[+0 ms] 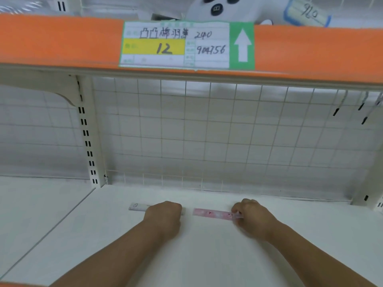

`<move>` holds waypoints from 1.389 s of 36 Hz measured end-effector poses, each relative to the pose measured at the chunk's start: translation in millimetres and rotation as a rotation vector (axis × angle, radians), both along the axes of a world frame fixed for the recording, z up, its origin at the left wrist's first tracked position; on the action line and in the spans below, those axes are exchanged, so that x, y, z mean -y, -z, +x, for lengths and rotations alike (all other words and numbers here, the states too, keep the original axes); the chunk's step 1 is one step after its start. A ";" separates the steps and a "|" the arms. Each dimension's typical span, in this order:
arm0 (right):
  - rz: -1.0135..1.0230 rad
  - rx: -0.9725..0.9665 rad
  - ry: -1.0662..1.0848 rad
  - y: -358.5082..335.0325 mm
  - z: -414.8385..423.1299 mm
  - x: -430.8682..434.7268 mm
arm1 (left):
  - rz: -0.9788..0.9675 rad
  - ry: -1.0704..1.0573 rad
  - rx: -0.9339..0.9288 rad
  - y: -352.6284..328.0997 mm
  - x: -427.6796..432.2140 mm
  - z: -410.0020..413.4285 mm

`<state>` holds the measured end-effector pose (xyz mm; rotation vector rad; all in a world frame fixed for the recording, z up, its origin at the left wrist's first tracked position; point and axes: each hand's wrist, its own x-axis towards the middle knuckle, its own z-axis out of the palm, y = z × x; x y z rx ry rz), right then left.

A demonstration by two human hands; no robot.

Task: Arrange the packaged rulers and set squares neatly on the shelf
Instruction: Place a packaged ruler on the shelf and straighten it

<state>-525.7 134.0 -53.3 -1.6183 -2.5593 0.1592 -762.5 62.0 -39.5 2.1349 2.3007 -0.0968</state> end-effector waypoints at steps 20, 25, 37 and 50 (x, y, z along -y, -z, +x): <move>0.023 0.020 0.003 -0.1 -5.6 5.1 | -0.008 -0.053 0.011 -3.6 17.5 4.2; 0.124 0.016 -0.078 -9.9 -21.9 21.0 | 0.010 -0.094 -0.009 -2.3 27.1 5.6; 0.100 0.055 -0.399 -16.7 -100.5 69.8 | 0.033 -0.312 0.058 3.0 82.2 -21.6; 0.085 0.038 -0.636 -23.2 -244.3 144.1 | 0.089 -0.517 0.041 -7.5 187.3 -136.4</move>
